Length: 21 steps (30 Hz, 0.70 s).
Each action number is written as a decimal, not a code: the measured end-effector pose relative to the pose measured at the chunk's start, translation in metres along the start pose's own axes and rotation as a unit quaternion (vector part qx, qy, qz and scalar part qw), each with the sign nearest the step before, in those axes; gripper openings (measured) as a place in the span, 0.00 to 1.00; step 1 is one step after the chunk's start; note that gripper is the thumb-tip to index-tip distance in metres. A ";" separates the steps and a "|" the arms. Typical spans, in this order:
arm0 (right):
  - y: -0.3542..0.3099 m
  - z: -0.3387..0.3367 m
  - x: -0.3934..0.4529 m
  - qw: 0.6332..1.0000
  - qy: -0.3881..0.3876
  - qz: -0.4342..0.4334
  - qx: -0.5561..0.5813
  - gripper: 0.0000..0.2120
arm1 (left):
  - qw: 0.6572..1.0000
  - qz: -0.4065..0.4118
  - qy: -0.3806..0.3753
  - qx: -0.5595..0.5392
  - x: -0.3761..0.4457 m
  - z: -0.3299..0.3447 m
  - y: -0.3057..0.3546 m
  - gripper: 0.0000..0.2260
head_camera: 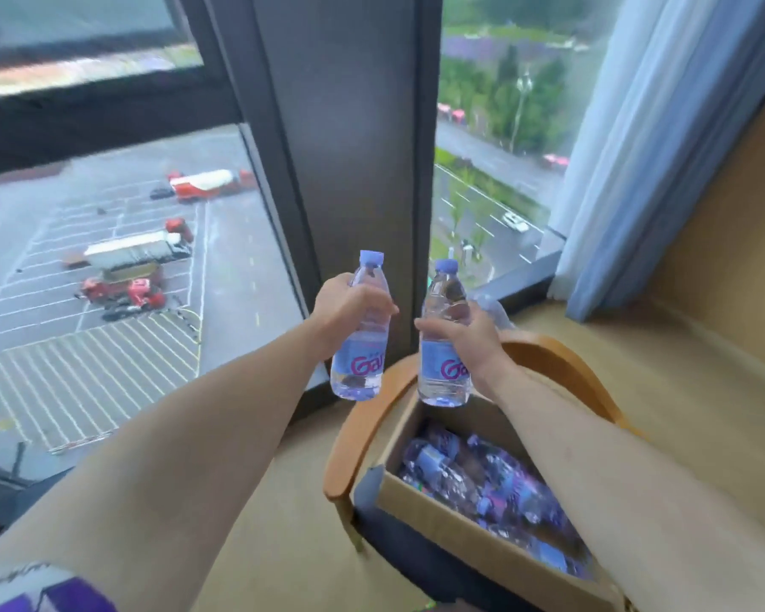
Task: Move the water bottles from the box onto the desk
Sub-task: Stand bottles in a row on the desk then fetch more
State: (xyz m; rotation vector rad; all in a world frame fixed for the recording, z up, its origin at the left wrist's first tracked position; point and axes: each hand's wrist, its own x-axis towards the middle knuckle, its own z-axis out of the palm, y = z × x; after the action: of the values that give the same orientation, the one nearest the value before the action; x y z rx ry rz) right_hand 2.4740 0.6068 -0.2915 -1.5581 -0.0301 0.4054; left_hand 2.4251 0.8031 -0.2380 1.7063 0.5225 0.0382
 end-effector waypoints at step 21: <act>-0.041 0.224 -0.116 0.883 -0.460 -0.056 -0.072 0.34 | 0.803 -0.032 0.594 -0.041 -0.269 -0.160 -0.035 0.17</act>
State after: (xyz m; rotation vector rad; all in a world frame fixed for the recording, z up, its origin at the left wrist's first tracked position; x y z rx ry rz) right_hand 2.3146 0.7924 -0.2183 -1.3670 -0.9000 1.0392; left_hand 2.1229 0.8583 -0.1666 1.4040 1.4640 1.1249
